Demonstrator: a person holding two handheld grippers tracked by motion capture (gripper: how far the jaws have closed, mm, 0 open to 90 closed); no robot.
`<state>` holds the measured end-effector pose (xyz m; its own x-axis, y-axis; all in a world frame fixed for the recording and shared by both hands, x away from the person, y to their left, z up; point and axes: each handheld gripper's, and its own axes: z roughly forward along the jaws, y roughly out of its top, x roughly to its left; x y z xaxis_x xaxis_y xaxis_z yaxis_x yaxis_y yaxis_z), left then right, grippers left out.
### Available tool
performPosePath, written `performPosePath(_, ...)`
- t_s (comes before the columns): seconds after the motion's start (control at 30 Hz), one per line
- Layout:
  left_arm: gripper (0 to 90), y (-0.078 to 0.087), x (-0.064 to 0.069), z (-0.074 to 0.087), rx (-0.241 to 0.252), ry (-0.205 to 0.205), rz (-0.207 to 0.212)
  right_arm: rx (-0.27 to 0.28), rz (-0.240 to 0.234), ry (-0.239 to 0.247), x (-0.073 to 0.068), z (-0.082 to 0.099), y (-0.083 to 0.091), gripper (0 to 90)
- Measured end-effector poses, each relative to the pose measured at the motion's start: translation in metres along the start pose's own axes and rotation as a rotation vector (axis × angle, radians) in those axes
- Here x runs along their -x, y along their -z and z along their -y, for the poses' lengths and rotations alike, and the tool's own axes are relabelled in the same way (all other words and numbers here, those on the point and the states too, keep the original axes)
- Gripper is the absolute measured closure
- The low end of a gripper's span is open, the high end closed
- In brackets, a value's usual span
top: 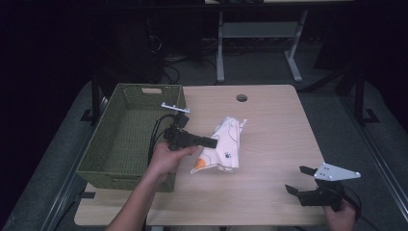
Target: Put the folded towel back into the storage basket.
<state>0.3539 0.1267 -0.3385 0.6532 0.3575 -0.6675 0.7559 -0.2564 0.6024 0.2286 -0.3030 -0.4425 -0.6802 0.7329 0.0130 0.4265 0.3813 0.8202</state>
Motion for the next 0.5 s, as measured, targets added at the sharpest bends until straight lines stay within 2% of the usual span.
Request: performPosePath(0.5, 81.8, 0.033, -0.002, -0.001, 0.027, 0.015, -0.010, 0.010, 0.006, 0.000, 0.000, -0.001, 0.003, 13.5)
